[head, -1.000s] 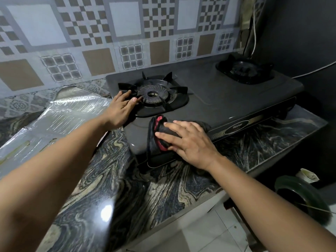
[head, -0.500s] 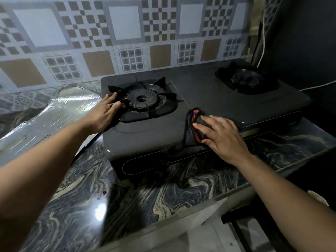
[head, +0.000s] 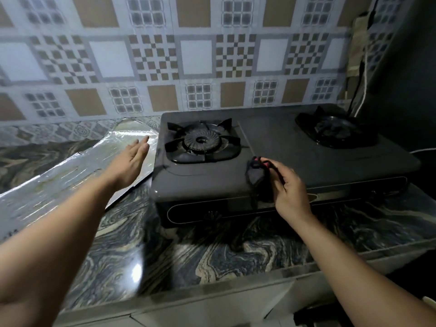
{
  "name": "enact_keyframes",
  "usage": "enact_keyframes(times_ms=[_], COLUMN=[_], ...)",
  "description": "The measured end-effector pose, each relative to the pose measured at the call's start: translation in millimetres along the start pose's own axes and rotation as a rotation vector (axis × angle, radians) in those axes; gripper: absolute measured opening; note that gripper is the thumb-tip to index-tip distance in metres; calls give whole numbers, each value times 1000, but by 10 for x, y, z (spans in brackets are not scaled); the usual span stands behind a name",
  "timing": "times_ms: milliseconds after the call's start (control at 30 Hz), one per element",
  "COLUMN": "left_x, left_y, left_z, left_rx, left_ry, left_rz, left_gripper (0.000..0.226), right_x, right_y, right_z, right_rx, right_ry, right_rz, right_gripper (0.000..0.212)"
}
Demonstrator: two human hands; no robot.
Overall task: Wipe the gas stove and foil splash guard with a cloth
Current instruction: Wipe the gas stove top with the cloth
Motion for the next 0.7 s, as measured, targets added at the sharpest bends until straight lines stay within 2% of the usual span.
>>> enact_keyframes(times_ms=[67,133,200,267,367,433,633,700], left_x=[-191,-365,-523,-663,-940,-1170,-1991,-2296], left_y=[72,144,202,253,330,424,1201,1466], left_z=[73,141,227,332,518,681,1213,1365], left_rx=[-5,-13,-22,-18,11,25,66,97], left_ry=[-9,-15,-12,-18,-18,-27,-61,-76], left_rz=[11,26,21,6,16,23,131,189], left_gripper=[85,84,83,80,65,64,76,66], right_x=[19,35,49,29,-68,-194,-502,-616], right_y=[206,374,463,580,920,1175,1645,1730], right_z=[-127,-282,-484,-689,-1052,-1370,-2400,-2747], right_rx=[351,589,616,495,224,123,-101,-167], right_ry=[22,-22,-66,-97,-51,28,249,327], right_rz=[-187,-353,-455,-479,-248,-119,93,138], right_gripper=[24,19,24,26,31,32,35,36])
Point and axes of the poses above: each hand's wrist, its own x-axis towards the middle knuckle, its own z-axis out of the back of the hand, y = z × x, the point moved 2 cm from there along x, towards the middle knuckle, and after that the axes turned 10 degrees about -z, right-handed, at the moved point
